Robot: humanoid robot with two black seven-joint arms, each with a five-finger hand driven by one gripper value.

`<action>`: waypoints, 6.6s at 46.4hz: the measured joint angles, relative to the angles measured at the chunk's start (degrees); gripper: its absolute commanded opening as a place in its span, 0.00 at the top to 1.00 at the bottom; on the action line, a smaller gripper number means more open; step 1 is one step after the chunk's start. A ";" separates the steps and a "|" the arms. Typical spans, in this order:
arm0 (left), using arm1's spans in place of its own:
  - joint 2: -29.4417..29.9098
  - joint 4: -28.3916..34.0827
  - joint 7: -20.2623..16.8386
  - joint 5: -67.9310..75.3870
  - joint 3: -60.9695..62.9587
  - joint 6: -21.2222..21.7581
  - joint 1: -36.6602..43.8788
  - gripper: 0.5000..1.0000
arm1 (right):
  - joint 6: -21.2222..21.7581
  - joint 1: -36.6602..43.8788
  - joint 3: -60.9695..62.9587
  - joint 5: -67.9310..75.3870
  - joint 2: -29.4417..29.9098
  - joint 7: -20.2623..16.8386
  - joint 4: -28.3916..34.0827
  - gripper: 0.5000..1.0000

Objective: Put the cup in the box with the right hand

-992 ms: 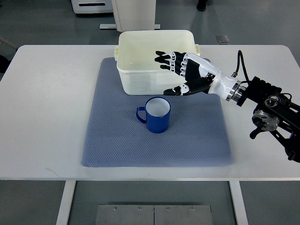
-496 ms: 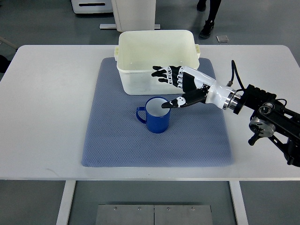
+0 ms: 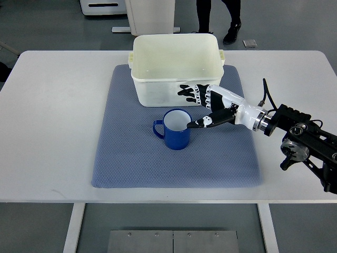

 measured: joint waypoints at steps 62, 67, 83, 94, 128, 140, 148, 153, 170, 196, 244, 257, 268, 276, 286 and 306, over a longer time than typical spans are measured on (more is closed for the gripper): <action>0.00 0.00 0.01 0.02 0.00 -0.01 0.01 0.00 | -8.01 -2.61 -2.30 0.00 4.85 -4.16 -0.11 0.01; 0.00 0.00 0.01 0.02 0.00 0.00 0.01 0.00 | -9.07 -2.66 -2.65 0.00 5.61 -4.37 -1.00 0.01; 0.00 0.00 0.00 0.02 0.00 0.00 0.00 0.00 | -9.47 -3.20 -2.76 0.00 6.37 -4.39 -1.75 0.01; 0.00 0.00 0.00 0.02 0.00 0.00 0.00 0.00 | -11.44 -3.44 -3.90 0.05 7.09 -4.22 -2.06 0.33; 0.00 0.00 0.02 0.01 0.00 0.00 0.01 0.00 | -12.33 -1.27 -1.88 1.20 5.02 -1.73 2.76 1.00; 0.00 0.01 0.03 0.01 0.00 0.00 0.01 0.00 | -11.99 3.23 0.15 5.53 0.87 -2.81 5.57 1.00; 0.00 0.00 0.02 0.01 0.00 -0.01 -0.01 0.00 | -11.97 7.32 0.19 9.56 -0.62 -3.30 5.44 1.00; 0.00 0.01 0.02 0.00 0.00 -0.02 0.01 0.00 | -11.96 9.43 0.17 11.32 -0.86 -4.16 5.05 1.00; 0.00 0.00 0.02 0.01 0.00 -0.02 -0.01 0.00 | -14.18 16.59 0.07 14.49 2.49 -7.01 -4.10 1.00; 0.00 0.00 0.01 0.00 0.00 0.00 0.00 0.00 | -25.71 19.37 -1.19 14.45 13.99 -8.79 -16.77 1.00; 0.00 0.00 0.01 0.00 0.00 0.00 0.00 0.00 | -28.04 17.46 -4.27 14.76 16.44 -8.25 -20.17 0.05; 0.00 0.00 0.01 0.00 0.00 0.00 0.00 0.00 | -27.98 17.46 -4.51 14.76 16.44 -8.25 -19.90 0.03; 0.00 0.00 0.01 0.00 0.00 -0.01 0.01 0.00 | -27.98 17.99 -4.33 14.76 16.28 -8.25 -19.55 0.03; 0.00 0.00 0.01 0.00 0.00 -0.01 0.01 0.00 | -27.83 18.41 -2.58 14.91 14.18 -8.25 -18.70 0.03; 0.00 0.00 0.01 0.00 0.00 -0.01 0.01 0.00 | -27.11 17.85 1.97 16.80 10.44 -8.57 -18.13 0.03; 0.00 0.00 -0.01 0.00 0.00 -0.01 0.00 0.00 | -24.07 9.66 18.15 19.77 8.99 -10.60 -18.28 0.01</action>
